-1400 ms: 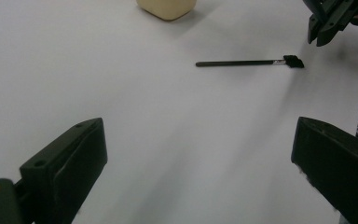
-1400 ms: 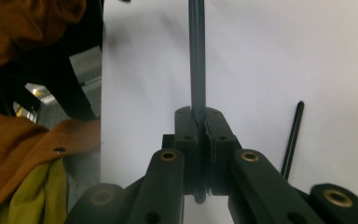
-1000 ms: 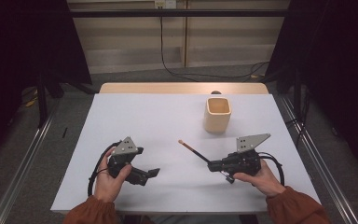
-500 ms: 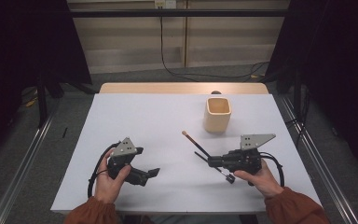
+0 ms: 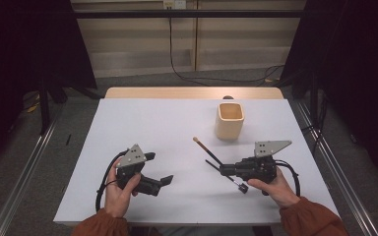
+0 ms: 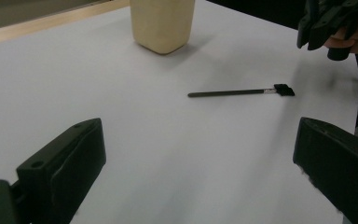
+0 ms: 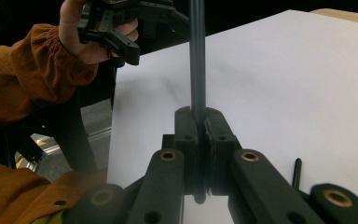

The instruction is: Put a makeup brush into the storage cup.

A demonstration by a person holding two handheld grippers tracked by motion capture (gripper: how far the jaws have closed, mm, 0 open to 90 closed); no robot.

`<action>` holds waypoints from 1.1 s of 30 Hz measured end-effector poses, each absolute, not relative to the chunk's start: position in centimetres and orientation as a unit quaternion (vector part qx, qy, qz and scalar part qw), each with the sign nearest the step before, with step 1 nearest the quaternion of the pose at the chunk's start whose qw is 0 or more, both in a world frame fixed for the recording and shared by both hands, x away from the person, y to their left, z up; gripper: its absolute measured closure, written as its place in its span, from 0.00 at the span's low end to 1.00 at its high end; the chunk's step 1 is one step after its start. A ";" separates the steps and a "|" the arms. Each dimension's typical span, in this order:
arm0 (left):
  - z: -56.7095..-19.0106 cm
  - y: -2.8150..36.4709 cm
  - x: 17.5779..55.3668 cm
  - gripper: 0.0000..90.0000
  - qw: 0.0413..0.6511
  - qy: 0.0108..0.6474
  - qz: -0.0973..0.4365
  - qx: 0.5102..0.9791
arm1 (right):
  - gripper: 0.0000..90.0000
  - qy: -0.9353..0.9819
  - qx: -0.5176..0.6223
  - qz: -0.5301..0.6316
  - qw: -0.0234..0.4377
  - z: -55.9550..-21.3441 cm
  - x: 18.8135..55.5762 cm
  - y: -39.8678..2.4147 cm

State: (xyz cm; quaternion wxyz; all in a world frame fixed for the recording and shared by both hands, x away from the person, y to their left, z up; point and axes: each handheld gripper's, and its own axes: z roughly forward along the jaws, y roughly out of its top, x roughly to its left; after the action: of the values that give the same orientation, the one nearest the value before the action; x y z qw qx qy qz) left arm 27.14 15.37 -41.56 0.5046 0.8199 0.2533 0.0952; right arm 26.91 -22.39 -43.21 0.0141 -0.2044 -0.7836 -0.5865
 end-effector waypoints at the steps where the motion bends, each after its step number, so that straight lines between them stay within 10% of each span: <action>1: -41.5 15.1 27.1 0.02 0.509 0.253 0.092 0.818 | 0.95 -0.784 -0.204 -0.587 0.013 -43.2 26.9 -22.4; 33: -39.5 10.4 28.0 0.03 0.573 0.215 0.093 0.785 | 0.95 -0.785 -0.197 -0.588 0.011 -43.4 27.0 -22.0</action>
State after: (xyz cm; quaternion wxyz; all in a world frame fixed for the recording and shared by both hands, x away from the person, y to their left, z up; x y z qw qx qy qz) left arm 28.02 10.39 -39.54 0.5729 0.7854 0.2154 0.0928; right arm 27.02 -21.96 -43.37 0.0114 -0.1972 -0.7845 -0.5878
